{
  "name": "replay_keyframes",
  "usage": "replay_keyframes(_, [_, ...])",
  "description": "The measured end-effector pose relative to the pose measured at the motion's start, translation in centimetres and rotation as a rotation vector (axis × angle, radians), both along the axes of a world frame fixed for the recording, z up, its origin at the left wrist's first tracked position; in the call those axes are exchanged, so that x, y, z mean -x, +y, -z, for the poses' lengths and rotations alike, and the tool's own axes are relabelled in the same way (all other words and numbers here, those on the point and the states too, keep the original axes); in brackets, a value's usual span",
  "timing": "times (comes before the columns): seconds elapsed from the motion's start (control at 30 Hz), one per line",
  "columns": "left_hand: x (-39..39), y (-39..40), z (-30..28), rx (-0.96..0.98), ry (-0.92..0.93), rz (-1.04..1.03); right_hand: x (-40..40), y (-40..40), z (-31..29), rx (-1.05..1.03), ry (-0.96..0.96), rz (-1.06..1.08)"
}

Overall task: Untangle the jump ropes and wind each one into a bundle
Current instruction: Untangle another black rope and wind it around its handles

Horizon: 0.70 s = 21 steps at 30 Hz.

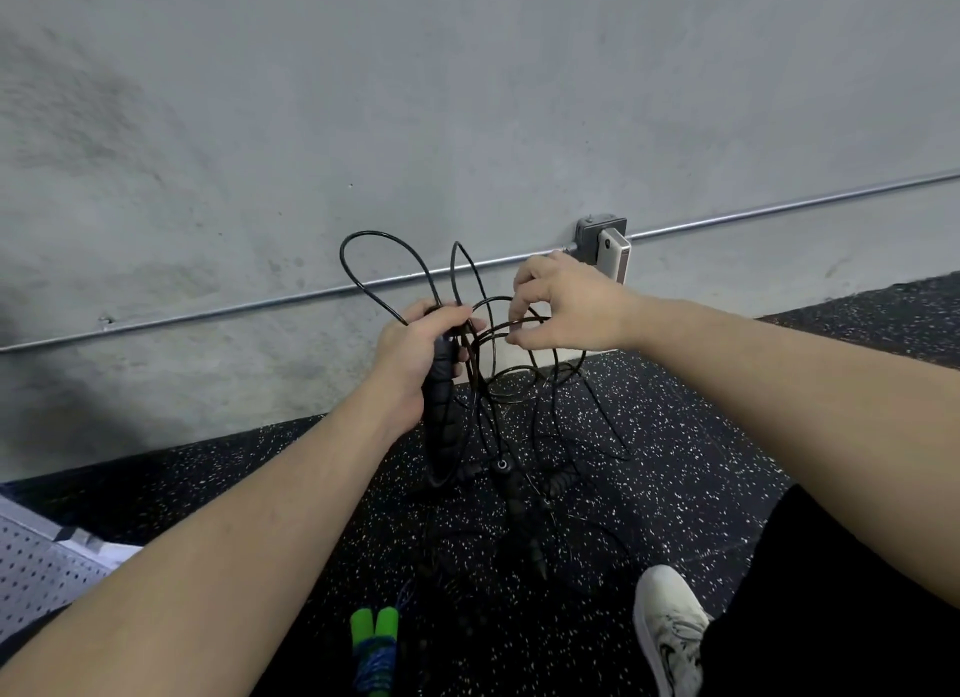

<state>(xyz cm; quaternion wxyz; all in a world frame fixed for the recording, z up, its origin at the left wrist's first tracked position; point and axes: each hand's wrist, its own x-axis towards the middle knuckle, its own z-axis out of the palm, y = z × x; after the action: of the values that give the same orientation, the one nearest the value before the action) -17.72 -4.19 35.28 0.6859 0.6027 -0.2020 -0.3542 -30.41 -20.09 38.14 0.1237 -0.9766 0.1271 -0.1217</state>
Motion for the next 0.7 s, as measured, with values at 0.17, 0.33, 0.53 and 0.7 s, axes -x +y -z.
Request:
replay_keyframes(0.17, [-0.4, 0.1, -0.2, 0.003, 0.009, -0.042, 0.1, 1.1, -0.7, -0.017, 0.033, -0.053])
replay_keyframes(0.33, [-1.2, 0.5, -0.2, -0.037, -0.080, -0.081, 0.9, 1.2, -0.8, -0.284, 0.157, -0.001])
replay_keyframes(0.53, [-0.2, -0.2, -0.9, 0.001, -0.187, -0.090, 0.6, 0.6, -1.1, -0.443, 0.062, -0.031])
replay_keyframes(0.7, [-0.4, -0.5, -1.9, 0.006, -0.412, -0.016, 0.8, 0.5, -2.4, -0.423, 0.154, -0.077])
